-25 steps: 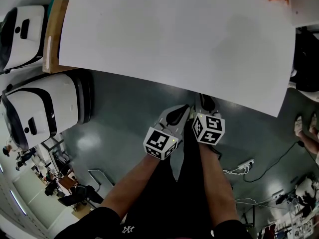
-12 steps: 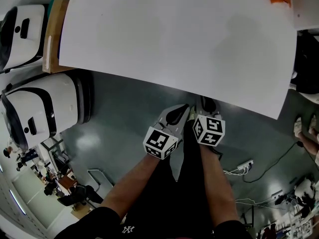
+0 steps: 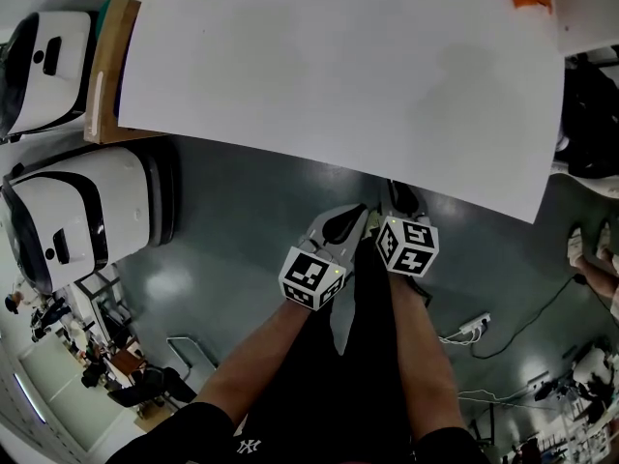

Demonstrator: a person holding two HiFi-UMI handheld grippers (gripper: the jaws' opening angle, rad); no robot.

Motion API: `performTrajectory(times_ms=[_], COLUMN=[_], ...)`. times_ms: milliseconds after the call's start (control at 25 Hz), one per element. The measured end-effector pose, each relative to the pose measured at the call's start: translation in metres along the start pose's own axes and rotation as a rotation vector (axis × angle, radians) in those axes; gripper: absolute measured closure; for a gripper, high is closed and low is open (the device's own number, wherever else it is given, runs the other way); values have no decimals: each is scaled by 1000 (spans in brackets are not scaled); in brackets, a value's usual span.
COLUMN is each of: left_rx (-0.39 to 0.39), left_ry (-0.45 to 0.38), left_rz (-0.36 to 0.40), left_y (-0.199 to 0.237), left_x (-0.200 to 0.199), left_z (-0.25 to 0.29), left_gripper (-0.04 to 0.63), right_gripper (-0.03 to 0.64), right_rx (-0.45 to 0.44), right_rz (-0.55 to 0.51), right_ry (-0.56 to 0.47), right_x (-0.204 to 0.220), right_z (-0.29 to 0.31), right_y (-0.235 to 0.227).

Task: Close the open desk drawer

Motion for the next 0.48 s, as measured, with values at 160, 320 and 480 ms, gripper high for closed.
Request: performTrajectory(times_ms=[160,320,480], left_rx=[7,12,25], left_ry=[-10,-23,-39], left_rz=[5,-4,-15], left_y=[-3,-7,-10], left_x=[0,1,-2], left_z=[-10,-25,-40], left_gripper=[595,595,595], right_gripper=[503,539,592], right_rx=[10,19,17], right_rz=[-7,-27,-39], right_ry=[-10,-35,-78], right_x=[0,1,-1], right_z=[-11,-28,-50], right_y=[6,16,29])
Point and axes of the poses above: the fingertips, and each gripper's own axes: z forward along the fingers, y to its left, x out of its underside, the point moved 10 cm from there along -z, backward along the fingers, and after that the axes turned 5 degrees about -x, right-handed, at the moved point
